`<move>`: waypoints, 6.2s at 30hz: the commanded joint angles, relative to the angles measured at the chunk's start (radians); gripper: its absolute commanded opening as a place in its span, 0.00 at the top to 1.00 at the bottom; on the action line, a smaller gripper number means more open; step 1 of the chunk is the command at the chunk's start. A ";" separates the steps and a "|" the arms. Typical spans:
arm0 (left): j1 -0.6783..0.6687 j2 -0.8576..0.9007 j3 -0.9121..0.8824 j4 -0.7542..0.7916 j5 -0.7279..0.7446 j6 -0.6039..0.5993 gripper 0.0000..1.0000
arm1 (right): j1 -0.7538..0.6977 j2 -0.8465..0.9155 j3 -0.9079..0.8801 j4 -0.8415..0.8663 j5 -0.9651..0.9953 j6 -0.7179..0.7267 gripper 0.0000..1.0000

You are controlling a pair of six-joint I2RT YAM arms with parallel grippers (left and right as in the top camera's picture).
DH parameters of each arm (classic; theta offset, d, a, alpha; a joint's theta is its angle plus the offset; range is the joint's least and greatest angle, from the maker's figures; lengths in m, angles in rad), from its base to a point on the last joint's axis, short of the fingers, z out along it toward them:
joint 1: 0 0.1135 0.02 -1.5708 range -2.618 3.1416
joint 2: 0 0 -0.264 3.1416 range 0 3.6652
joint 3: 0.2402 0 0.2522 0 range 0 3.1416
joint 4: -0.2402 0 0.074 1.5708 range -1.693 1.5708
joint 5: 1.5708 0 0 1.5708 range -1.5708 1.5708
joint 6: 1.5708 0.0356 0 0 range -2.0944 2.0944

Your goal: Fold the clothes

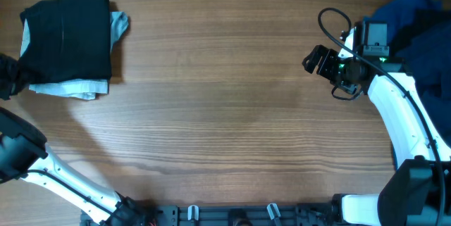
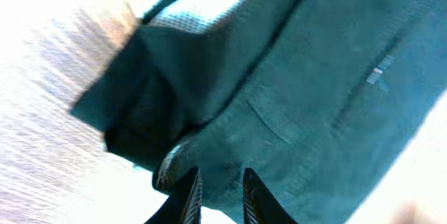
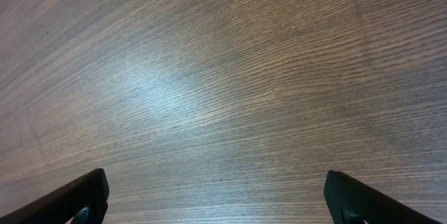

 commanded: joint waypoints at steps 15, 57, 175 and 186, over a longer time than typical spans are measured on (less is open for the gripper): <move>-0.184 -0.357 -0.003 0.072 0.127 -0.133 0.71 | -0.002 0.007 -0.002 0.002 -0.012 0.014 0.00; -0.343 -0.377 -0.003 0.092 0.093 -0.132 0.00 | -0.002 -0.005 -0.002 0.001 -0.012 0.014 0.00; -0.560 -0.693 -0.003 0.092 0.093 -0.132 0.00 | 0.133 -1.543 -1.103 0.697 0.147 -0.460 0.00; -1.041 -0.938 -0.004 0.056 -0.076 -0.114 0.00 | 0.133 -1.543 -1.103 0.697 0.147 -0.461 0.00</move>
